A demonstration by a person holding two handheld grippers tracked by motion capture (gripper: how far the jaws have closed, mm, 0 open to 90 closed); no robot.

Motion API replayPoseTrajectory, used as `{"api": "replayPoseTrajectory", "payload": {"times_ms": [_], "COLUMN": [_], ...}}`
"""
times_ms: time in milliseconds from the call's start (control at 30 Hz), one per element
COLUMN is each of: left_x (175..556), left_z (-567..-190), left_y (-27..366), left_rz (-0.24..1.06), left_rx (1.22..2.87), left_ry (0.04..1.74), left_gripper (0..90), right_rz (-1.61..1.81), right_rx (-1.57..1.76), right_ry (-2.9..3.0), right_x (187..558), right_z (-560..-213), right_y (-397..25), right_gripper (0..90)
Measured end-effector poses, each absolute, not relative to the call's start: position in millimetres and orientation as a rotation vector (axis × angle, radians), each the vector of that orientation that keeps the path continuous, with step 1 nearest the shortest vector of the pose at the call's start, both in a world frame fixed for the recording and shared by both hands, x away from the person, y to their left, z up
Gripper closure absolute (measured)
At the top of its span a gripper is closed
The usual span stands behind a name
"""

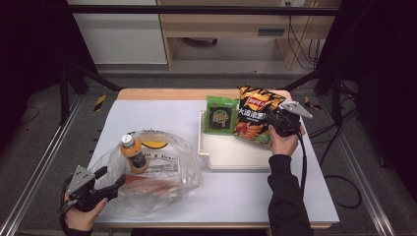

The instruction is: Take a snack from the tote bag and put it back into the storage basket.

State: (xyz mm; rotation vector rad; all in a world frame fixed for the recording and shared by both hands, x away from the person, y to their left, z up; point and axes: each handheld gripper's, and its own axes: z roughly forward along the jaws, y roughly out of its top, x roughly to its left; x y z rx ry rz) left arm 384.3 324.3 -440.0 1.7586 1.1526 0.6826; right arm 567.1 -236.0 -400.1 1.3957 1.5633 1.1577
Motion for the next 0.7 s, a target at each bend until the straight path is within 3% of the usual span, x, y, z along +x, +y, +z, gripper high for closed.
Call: {"api": "replayPoseTrajectory", "payload": {"times_ms": [100, 133, 333, 700], "left_x": [384.2, 384.3, 383.6, 381.8], "left_z": [-440.1, -440.1, -438.7, -434.9], "left_y": [324.1, 323.9, 324.5, 325.3], "left_rz": [0.682, 0.683, 0.689, 0.693], "left_rx": [1.76, 1.759, 1.754, 1.741], "left_ry": [1.152, 1.153, 1.151, 1.146], "left_gripper": [24.8, 24.7, 24.7, 24.8], "right_rz": [1.119, 1.107, 1.119, 1.208], "right_rx": [1.418, 1.44, 1.446, 1.339], "right_ry": [1.582, 1.584, 1.558, 1.598], "right_x": [569.2, 569.7, 558.0, 515.9], "right_z": [-401.5, -400.3, -394.7, -383.1], "right_y": [-237.7, -239.1, -240.7, -231.7], "right_gripper": [63.3, 56.8, 45.8, 45.9]}}
